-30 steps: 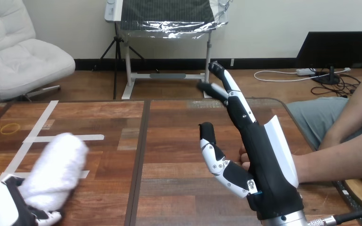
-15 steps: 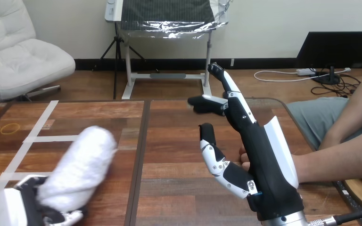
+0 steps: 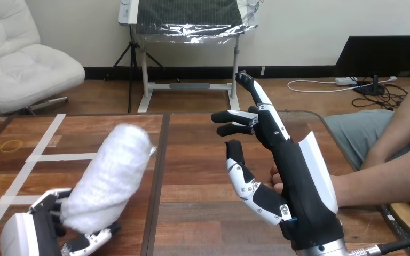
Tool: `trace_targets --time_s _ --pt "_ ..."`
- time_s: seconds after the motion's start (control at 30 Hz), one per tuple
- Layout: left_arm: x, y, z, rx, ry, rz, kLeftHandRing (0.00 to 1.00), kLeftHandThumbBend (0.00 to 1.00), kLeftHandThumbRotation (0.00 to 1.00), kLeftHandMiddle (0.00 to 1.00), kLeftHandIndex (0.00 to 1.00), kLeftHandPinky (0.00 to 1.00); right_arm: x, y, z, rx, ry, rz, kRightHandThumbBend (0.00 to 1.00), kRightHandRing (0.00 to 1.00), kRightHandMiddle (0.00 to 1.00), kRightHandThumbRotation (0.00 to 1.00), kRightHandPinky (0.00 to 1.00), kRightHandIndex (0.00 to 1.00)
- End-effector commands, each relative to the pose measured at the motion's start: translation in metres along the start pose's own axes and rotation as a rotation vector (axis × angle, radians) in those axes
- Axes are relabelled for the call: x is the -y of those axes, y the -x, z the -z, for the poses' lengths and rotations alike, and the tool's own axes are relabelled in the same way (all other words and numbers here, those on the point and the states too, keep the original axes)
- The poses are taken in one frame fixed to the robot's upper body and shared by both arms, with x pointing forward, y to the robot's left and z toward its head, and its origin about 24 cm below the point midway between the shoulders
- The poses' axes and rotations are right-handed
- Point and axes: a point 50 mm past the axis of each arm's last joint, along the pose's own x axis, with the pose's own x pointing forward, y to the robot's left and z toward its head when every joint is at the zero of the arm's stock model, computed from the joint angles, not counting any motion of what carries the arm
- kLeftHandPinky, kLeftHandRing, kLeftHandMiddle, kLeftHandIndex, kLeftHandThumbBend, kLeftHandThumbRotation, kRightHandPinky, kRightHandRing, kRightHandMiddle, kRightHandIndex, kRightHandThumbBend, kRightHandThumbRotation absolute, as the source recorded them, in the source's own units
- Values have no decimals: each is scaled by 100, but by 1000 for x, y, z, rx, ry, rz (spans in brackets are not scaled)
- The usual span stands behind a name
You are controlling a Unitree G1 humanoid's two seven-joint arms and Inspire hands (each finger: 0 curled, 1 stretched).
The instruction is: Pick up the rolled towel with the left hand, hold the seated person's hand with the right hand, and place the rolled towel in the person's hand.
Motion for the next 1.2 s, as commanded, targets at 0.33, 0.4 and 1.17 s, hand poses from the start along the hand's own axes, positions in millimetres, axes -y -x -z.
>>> trace_targets --time_s 0.33,0.4,1.17 --pt "7 -29 -60 293 481 -84 39 64 0 43 49 35 7 -14 -10 99 9 37 0 68 75 0 93 97" --pt "8 -29 -62 304 506 -67 39 63 0 43 49 35 7 -14 -10 99 9 38 0 68 75 0 93 97" --pt "19 -27 -103 387 861 180 36 58 0 41 48 32 9 -15 -8 71 29 34 0 76 84 0 89 97"
